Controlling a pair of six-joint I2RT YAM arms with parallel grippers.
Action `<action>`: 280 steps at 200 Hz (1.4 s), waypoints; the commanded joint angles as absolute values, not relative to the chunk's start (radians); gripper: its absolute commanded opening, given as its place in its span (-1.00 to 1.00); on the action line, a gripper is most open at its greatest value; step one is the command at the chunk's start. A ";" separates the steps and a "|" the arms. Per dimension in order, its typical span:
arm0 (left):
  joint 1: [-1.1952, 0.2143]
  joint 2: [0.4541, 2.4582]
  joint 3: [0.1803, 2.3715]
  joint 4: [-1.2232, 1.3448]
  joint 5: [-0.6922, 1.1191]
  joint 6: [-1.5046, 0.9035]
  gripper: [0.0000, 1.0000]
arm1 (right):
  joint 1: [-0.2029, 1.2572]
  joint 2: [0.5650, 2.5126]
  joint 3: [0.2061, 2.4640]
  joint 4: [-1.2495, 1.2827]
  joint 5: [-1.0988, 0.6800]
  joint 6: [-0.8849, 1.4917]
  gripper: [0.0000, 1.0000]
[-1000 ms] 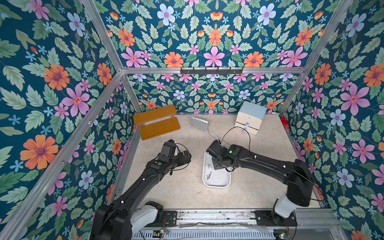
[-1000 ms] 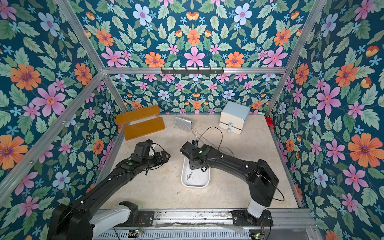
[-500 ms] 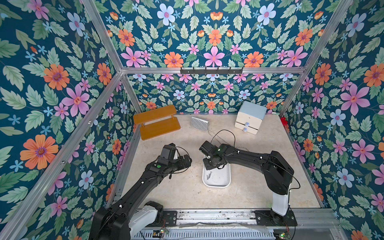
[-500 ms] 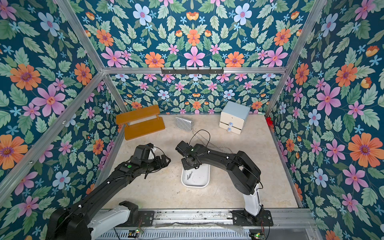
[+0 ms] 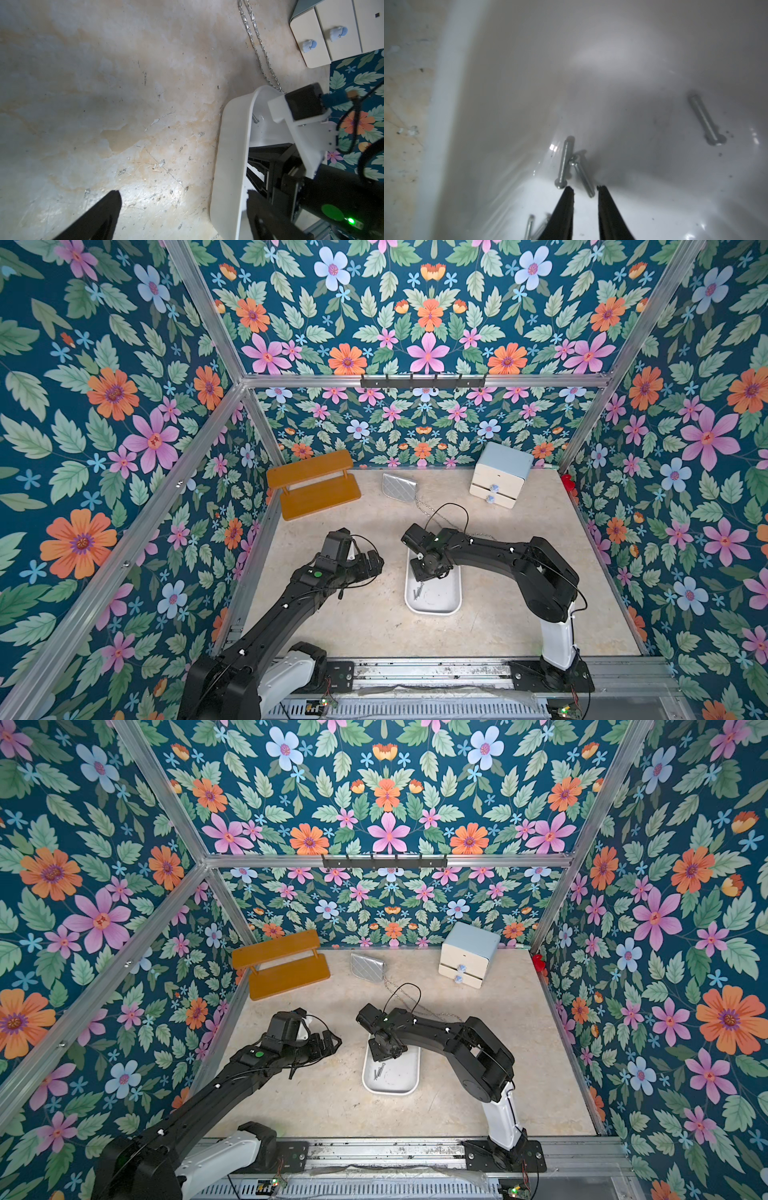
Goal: Take out the screws from the storage box
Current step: Pick up the screw from the storage box, then place the screw at the center of the board.
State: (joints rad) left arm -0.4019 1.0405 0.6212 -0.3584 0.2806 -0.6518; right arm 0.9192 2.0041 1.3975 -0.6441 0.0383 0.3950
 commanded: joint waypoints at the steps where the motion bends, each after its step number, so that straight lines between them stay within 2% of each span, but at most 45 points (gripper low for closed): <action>1: -0.402 1.037 0.617 -0.332 0.272 -0.661 0.98 | 0.919 2.025 1.400 -0.639 0.032 0.397 -0.52; 29: -0.402 1.027 0.616 -0.333 0.271 -0.662 0.98 | 0.918 2.047 1.415 -0.662 0.056 0.402 -0.60; 71: -0.402 1.018 0.612 -0.337 0.261 -0.661 0.98 | 0.918 2.065 1.416 -0.671 0.055 0.413 -1.00; 136: -0.403 1.008 0.611 -0.344 0.250 -0.660 0.99 | 0.914 1.823 1.480 -0.763 0.153 0.419 -1.00; 154: -0.403 1.002 0.610 -0.344 0.244 -0.660 0.98 | 0.894 1.719 1.456 -0.796 0.208 0.437 -0.93; 202: -0.402 1.000 0.612 -0.355 0.219 -0.636 0.98 | 0.720 1.378 1.098 -0.828 0.284 0.609 -0.85; 224: -0.403 1.018 0.617 -0.351 0.224 -0.621 0.98 | 0.621 1.255 0.921 -0.787 0.257 0.668 -0.84; 251: -0.403 1.050 0.618 -0.325 0.244 -0.619 0.98 | 0.523 1.215 0.789 -0.718 0.213 0.719 -0.84; 280: -0.403 1.076 0.607 -0.288 0.278 -0.632 0.98 | 0.421 1.264 0.700 -0.608 0.158 0.726 -0.85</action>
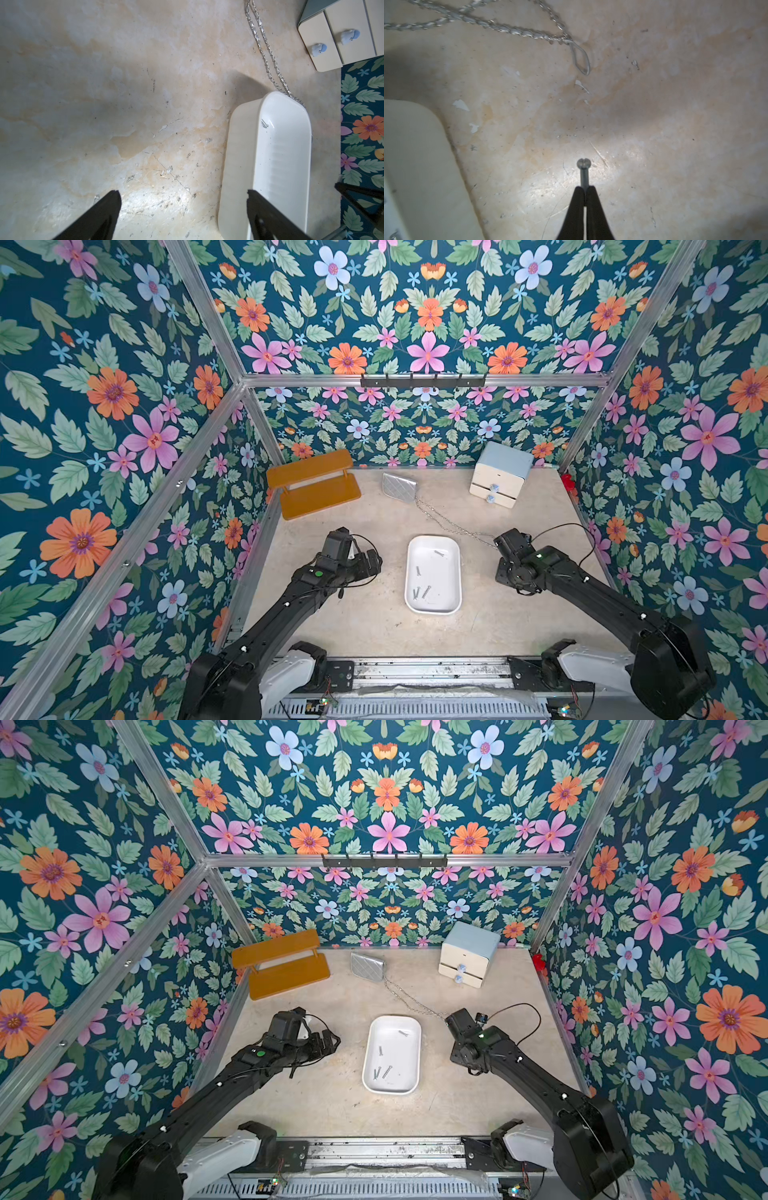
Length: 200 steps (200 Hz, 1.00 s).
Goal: Take out the screws from the storage box
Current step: Place the screw at the center of the board, then pick up the screw from the storage box.
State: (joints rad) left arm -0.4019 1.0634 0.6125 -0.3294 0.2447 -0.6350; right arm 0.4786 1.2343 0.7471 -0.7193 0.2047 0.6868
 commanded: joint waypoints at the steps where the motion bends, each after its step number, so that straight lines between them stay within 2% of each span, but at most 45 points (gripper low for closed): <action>1: -0.403 1.076 0.606 -0.287 0.279 -0.632 0.98 | 0.418 1.266 0.698 -0.605 0.157 0.725 -0.85; 30: -0.404 1.056 0.601 -0.288 0.277 -0.642 0.98 | 0.360 1.327 0.675 -0.544 0.153 0.705 -0.85; 76: -0.404 1.065 0.607 -0.305 0.272 -0.630 0.98 | 0.347 1.423 0.703 -0.530 0.144 0.690 -0.80; 94: -0.404 1.077 0.613 -0.304 0.276 -0.624 0.98 | 0.347 1.410 0.697 -0.531 0.150 0.695 -0.56; 131: -0.404 1.076 0.621 -0.305 0.271 -0.617 0.98 | 0.349 1.331 0.749 -0.606 0.182 0.675 -0.33; 170: -0.404 1.068 0.619 -0.308 0.267 -0.612 0.98 | 0.456 1.233 0.946 -0.701 0.252 0.557 -0.23; 200: -0.404 1.064 0.621 -0.306 0.274 -0.618 0.98 | 0.593 1.332 1.119 -0.736 0.266 0.490 -0.22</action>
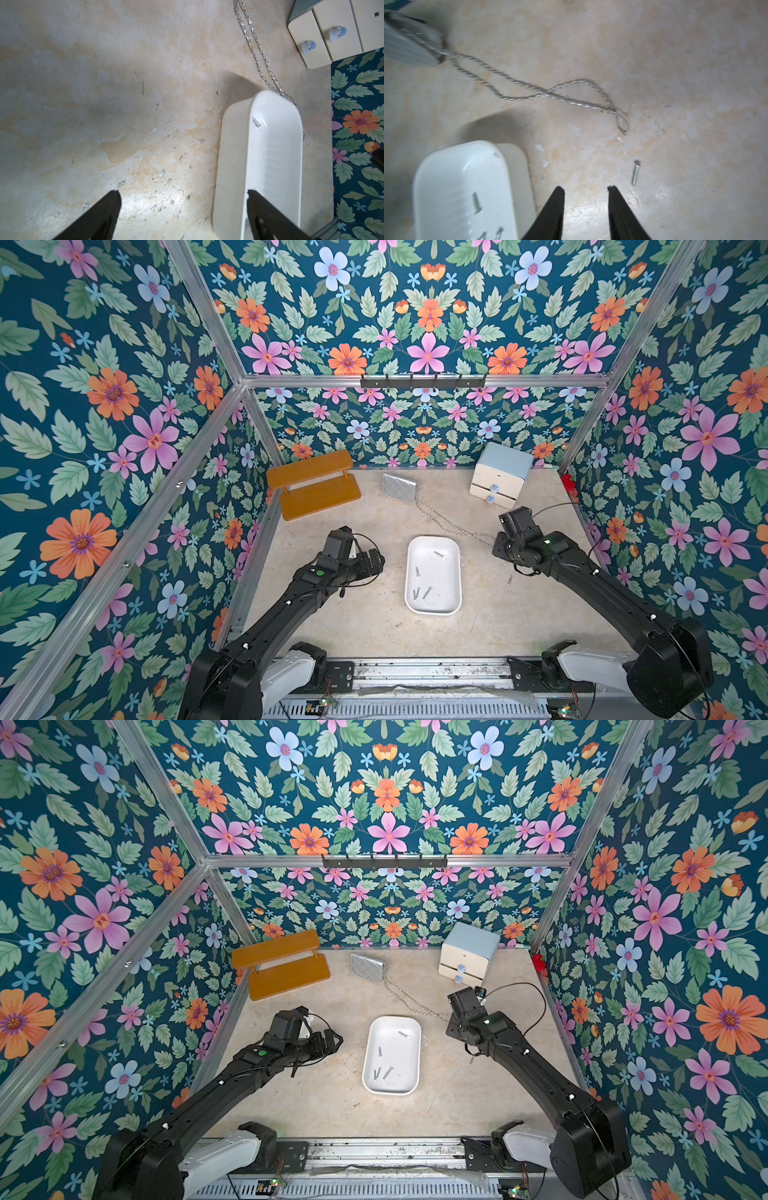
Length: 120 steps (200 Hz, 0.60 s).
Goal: Take out the screws from the storage box
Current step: Pick up the screw from the storage box.
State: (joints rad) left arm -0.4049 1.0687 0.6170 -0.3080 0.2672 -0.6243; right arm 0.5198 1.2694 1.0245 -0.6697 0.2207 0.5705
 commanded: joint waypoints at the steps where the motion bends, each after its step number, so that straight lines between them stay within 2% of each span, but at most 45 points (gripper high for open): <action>1: -0.403 1.063 0.621 -0.306 0.275 -0.618 0.98 | 0.605 1.337 1.124 -0.738 0.268 0.489 -0.22; 21: -0.404 1.054 0.629 -0.307 0.294 -0.620 0.98 | 0.689 1.429 1.209 -0.756 0.301 0.456 -0.26; 50: -0.404 1.060 0.645 -0.321 0.311 -0.596 0.98 | 0.784 1.549 1.286 -0.704 0.243 0.352 -0.28; 68: -0.404 1.073 0.673 -0.381 0.306 -0.557 0.98 | 0.793 1.629 1.335 -0.709 0.191 0.332 -0.36; 94: -0.404 1.041 0.686 -0.425 0.241 -0.534 0.98 | 0.794 1.730 1.358 -0.696 0.161 0.300 -0.39; 120: -0.405 1.051 0.709 -0.451 0.252 -0.546 0.98 | 0.794 1.799 1.385 -0.703 0.154 0.285 -0.42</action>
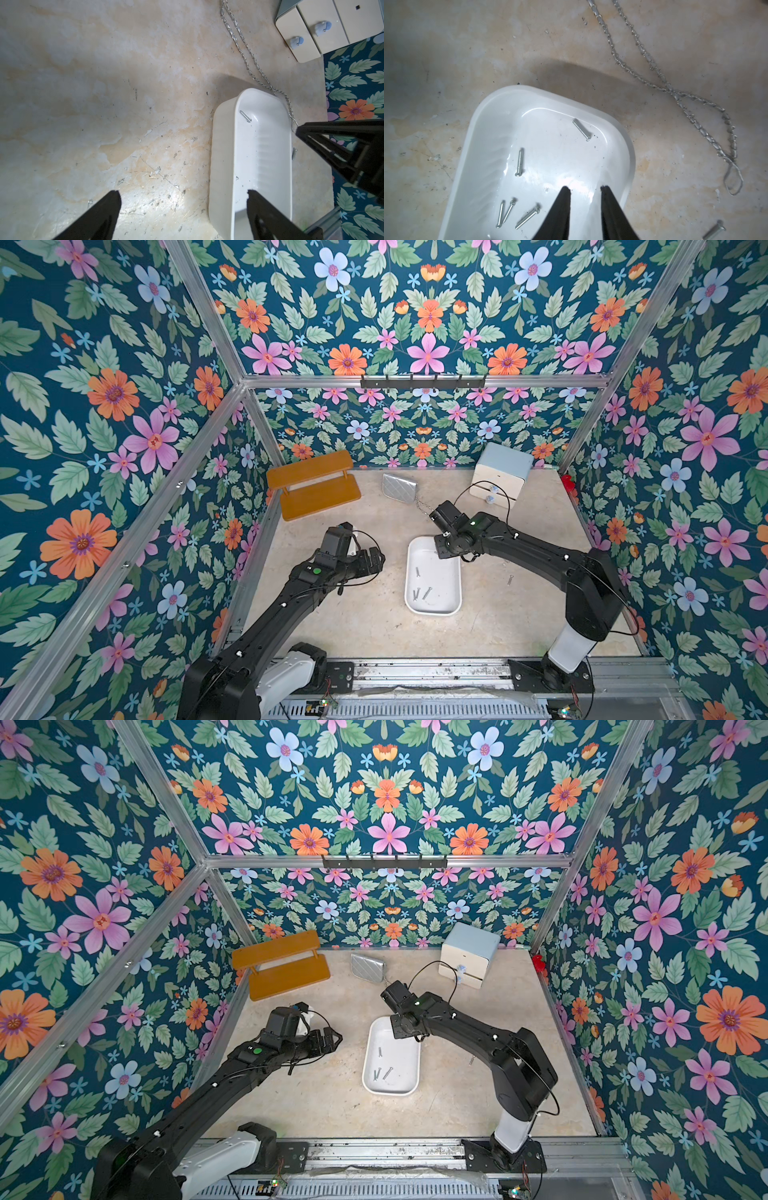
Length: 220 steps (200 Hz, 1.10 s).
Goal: Take out the screws from the storage box
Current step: Pick up the screw from the storage box.
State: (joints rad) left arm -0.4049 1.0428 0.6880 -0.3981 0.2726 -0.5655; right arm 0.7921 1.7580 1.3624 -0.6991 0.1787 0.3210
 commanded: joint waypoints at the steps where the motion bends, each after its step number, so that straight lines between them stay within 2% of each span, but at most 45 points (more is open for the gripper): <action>1: -0.405 1.051 0.710 -0.452 0.250 -0.545 0.98 | 0.794 1.801 1.385 -0.703 0.153 0.284 -0.42; 123: -0.403 1.022 0.704 -0.464 0.213 -0.543 0.98 | 0.794 2.020 1.485 -0.685 0.133 0.253 -0.40; 193: -0.403 1.009 0.696 -0.468 0.193 -0.541 0.98 | 0.771 2.041 1.481 -0.700 0.167 0.247 -0.36; 220: -0.404 1.009 0.695 -0.466 0.192 -0.539 0.98 | 0.756 2.044 1.473 -0.696 0.145 0.240 -0.26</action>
State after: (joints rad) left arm -0.4049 1.0100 0.6937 -0.4675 0.2062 -0.5491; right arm 0.7639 2.0384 1.4761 -0.6849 0.1486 0.2474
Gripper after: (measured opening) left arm 0.992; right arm 0.355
